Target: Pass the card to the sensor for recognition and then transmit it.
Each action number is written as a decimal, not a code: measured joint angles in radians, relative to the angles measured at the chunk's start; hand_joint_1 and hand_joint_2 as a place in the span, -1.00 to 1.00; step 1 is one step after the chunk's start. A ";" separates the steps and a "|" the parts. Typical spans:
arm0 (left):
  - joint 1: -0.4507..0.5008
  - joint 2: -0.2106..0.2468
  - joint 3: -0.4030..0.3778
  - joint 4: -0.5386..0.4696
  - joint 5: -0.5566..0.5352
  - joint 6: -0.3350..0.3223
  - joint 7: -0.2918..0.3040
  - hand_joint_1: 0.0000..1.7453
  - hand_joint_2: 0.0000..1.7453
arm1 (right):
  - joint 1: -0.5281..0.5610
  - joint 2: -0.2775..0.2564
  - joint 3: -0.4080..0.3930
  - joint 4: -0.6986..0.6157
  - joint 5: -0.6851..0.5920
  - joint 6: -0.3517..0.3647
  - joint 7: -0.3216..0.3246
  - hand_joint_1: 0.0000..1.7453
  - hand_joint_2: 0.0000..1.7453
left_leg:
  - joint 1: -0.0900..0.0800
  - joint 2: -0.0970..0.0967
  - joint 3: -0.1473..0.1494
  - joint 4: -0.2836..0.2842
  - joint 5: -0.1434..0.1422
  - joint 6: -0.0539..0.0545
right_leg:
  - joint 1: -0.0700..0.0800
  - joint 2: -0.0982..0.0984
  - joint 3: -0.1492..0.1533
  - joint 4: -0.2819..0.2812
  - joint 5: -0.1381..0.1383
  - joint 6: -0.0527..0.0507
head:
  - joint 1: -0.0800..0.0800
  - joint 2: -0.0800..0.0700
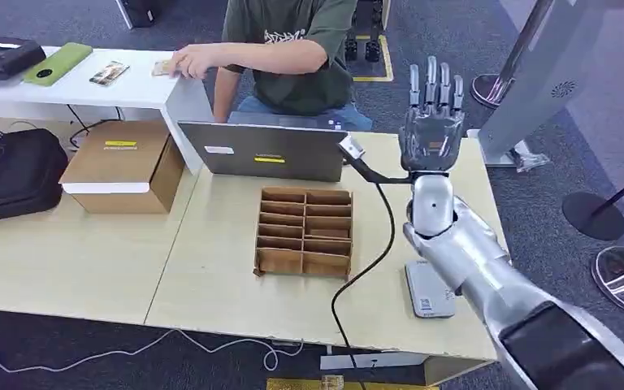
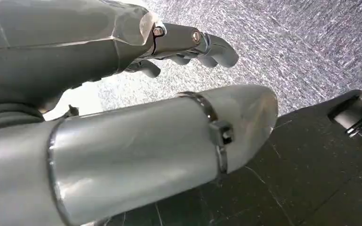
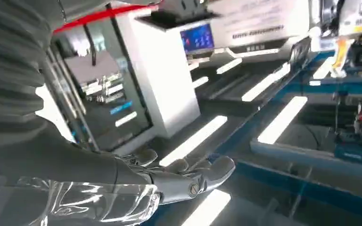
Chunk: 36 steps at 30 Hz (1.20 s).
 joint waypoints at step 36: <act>0.021 0.019 0.033 0.000 0.101 0.015 0.004 -1.00 -1.00 | 0.579 0.218 -0.773 -0.583 -0.828 0.154 -0.700 -1.00 1.00 | 0.003 -0.008 -0.002 -0.001 0.001 -0.002 | 0.003 -0.009 0.000 0.000 -0.003 -0.004 | 0.000 0.000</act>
